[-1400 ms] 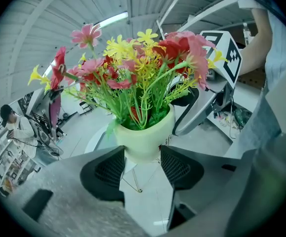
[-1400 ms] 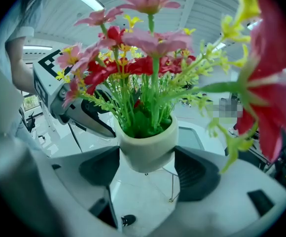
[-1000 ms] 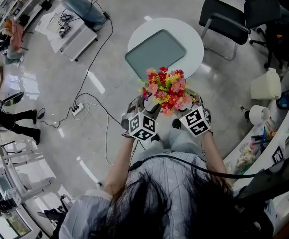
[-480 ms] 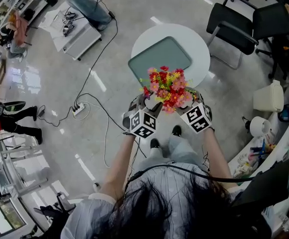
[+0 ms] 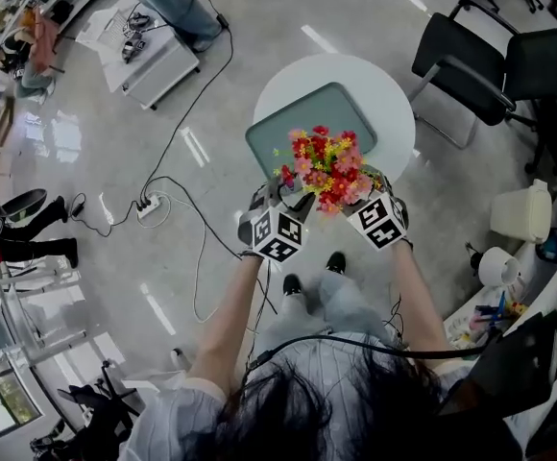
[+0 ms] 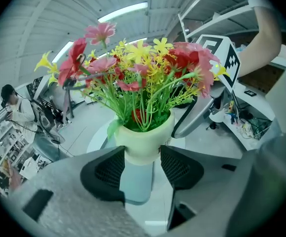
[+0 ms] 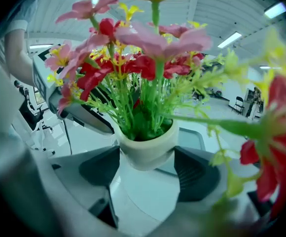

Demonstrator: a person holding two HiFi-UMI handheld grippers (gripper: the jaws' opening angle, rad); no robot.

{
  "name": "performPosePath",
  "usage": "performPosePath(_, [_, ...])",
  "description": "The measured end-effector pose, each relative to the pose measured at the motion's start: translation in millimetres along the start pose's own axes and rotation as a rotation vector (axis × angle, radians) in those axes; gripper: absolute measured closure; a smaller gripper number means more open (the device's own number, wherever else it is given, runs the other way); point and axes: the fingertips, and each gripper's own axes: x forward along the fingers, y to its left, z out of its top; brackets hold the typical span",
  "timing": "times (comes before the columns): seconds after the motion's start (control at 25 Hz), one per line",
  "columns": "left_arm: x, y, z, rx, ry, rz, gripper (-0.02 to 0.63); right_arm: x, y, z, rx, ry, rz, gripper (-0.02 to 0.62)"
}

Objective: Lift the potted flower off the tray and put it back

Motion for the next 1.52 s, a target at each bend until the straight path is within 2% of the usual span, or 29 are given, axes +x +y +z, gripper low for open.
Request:
performPosePath(0.36, [55,28,-8,-0.017,0.041,-0.025,0.382,45,-43,-14,-0.013,0.032,0.029,0.256])
performPosePath(0.88, [127,55,-22,0.023,0.147,-0.053,0.382,99,-89,-44,0.048,0.07,0.048,0.256])
performPosePath(1.12, [143,60,-35,0.034,0.204,-0.061,0.382,108,-91,-46,0.088,0.045,0.059,0.256])
performPosePath(1.52, [144,62,-35,0.052,0.209,-0.084,0.382,107,-91,-41,0.117,0.031,0.027,0.256])
